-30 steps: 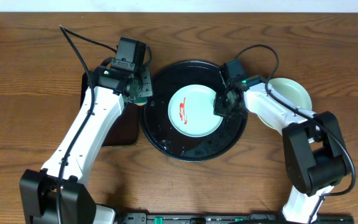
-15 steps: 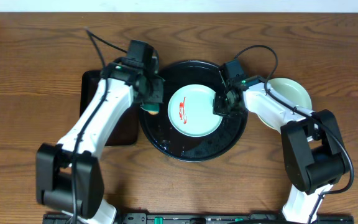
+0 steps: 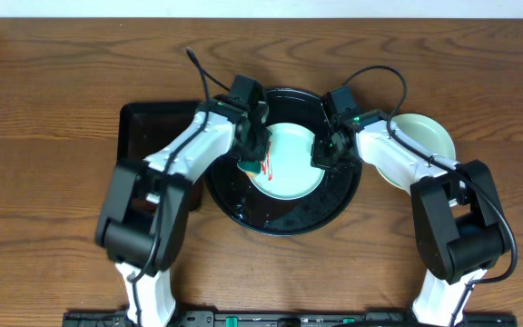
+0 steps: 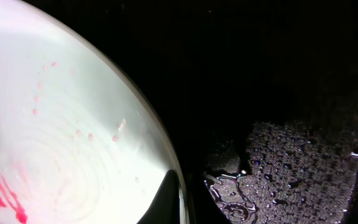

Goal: Clean dirty plates on tray and stack at the side
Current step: 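Lower the sponge in the left gripper onto the last pale green plate, then scrub the last pale green plate with the sponge while the right gripper holds it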

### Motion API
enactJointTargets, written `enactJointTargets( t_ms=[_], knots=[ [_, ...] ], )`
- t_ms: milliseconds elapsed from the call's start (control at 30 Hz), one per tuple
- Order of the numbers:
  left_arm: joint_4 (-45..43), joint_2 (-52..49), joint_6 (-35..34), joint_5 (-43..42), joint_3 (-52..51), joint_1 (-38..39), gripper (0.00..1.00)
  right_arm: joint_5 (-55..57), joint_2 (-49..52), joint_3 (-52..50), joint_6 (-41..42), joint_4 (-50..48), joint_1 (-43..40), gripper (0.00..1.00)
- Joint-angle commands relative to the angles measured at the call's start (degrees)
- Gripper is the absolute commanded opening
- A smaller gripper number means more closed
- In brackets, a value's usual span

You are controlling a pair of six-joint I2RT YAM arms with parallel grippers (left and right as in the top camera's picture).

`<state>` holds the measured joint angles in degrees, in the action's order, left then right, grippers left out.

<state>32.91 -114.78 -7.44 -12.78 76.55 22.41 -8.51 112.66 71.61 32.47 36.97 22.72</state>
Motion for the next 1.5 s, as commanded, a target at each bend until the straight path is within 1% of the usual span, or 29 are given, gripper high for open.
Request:
enactJointTargets(
  t_ms=[0,200,233,367,433,533,633,700,767,900,967,1033,1200,1300,1367,1467],
  knots=[
    [-1.8,-1.8,-1.0,1.8,-0.4,0.1,0.07,-0.6,2.8,-0.2,0.2,-0.1,0.6,0.01],
    [-1.7,-1.8,-0.9,1.1,-0.4,0.3,0.08,-0.8,2.8,-0.2,0.2,-0.4,0.6,0.01],
    [-0.9,-1.8,-0.5,-0.5,-0.3,0.4,0.07,-0.8,2.8,-0.2,0.2,-0.4,0.6,0.01],
    [2.9,-1.8,0.3,-11.6,-0.3,0.4,0.07,-0.8,2.8,-0.2,0.2,-0.3,0.6,0.01],
    [3.9,-1.8,-0.4,-14.8,-0.3,0.4,0.08,-0.8,2.8,-0.2,0.2,-0.3,0.6,0.01],
    [3.6,-1.8,-3.4,-15.7,-0.3,0.4,0.07,-0.8,2.8,-0.2,0.2,-0.3,0.6,0.01],
    [-0.3,-1.8,-4.1,-15.7,-0.3,0.4,0.07,-0.8,2.8,-0.2,0.2,-0.1,0.6,0.01],
    [-3.5,-1.8,-4.3,-14.8,-0.3,0.4,0.07,-0.8,2.8,-0.2,0.2,-0.1,0.6,0.01],
    [-6.8,-1.8,-5.6,-11.4,-0.3,0.4,0.07,-0.8,2.8,-0.2,0.2,-0.1,0.6,0.01],
    [-10.3,-1.8,-8.2,2.3,-0.4,0.4,0.07,-0.8,2.8,-0.2,0.2,-0.1,0.6,0.01],
    [-10.2,-1.8,-8.2,8.4,-0.4,0.4,0.07,-0.8,2.8,-0.2,0.2,-0.1,0.6,0.01],
    [-8.9,-1.8,-8.1,12.5,-0.3,0.4,0.07,-0.8,2.8,-0.2,0.2,-0.1,0.6,0.01],
    [-1.0,-1.8,-6.3,12.9,-0.3,0.4,0.08,-0.9,2.8,-0.2,0.2,-0.1,0.6,0.01],
    [3.8,-1.8,-0.8,9.3,-0.3,0.4,0.07,-2.8,2.8,-0.2,-0.4,-0.1,0.6,0.01],
    [5.9,-1.8,1.7,8.5,-0.3,0.4,0.08,-5.0,2.8,-0.3,-0.4,-0.3,0.7,0.01],
    [6.7,-1.8,2.5,8.5,-0.3,0.2,0.07,-8.0,2.8,-1.2,-0.4,-2.4,0.6,0.01]
  ],
)
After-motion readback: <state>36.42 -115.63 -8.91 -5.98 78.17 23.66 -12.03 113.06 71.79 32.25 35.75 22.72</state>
